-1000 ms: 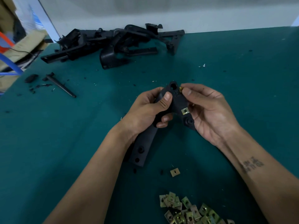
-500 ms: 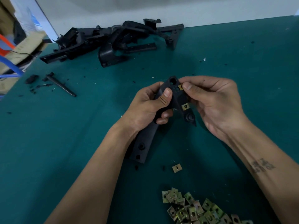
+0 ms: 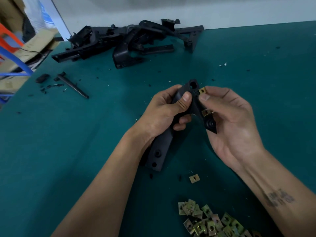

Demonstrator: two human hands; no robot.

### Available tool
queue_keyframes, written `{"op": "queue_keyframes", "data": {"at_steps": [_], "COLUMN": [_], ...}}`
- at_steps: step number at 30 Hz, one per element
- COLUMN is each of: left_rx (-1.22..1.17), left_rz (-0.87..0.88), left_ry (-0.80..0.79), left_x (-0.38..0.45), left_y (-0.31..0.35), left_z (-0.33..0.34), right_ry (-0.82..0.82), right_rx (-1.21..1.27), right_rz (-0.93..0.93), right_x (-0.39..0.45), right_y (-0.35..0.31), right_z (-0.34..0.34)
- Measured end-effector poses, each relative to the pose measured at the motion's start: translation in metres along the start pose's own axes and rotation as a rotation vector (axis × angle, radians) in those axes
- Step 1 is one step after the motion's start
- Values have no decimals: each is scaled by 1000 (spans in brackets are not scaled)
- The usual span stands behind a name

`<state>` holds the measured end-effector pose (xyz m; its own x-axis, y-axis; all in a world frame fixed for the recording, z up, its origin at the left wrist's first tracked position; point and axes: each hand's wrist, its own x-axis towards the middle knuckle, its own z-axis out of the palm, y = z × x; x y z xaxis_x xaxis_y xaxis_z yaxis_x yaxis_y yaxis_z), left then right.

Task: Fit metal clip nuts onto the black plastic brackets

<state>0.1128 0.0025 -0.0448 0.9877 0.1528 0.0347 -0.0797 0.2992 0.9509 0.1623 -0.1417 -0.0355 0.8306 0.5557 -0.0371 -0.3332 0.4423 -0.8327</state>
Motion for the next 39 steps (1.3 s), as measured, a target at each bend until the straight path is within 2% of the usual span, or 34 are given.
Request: {"op": "queue_keyframes", "data": {"at_steps": [5,11,16,19,21,24,27,30,32,35,39], "left_rx": [42,35,1,-24,-75,-237,-330,-262,-240,-187,138], "left_rz": [33,22,21,31,64,154,172,183,170,120,-5], "left_ry": [-11,-5,34,108,153,334,583,680,599,340,-76], "left_x": [1,2,0,1,0,0,1,-6,-14,-25,-43], "left_y": [-1,-2,-1,1,3,6,11,16,16,9,-23], "left_z": [-3,-2,-1,2,4,6,14,31,52,97,180], "right_ry": [-11,-48,-190,-289,-271,-133,-214,-243,-173,40,352], "right_rx": [-199,-198,-161,-146,-154,-425,-738,-733,-594,-433,-292], "right_rz": [-89,-95,-37,-19,-36,-82,-60,29,43,-73,-209], "right_x": [3,1,6,6,7,4,-5,-22,-38,-71,-138], "right_y": [7,8,3,6,11,12,7,-2,-9,-30,-66], "right_z": [-2,-1,-11,-13,-9,-3,3,4,-4,-25,-74]}}
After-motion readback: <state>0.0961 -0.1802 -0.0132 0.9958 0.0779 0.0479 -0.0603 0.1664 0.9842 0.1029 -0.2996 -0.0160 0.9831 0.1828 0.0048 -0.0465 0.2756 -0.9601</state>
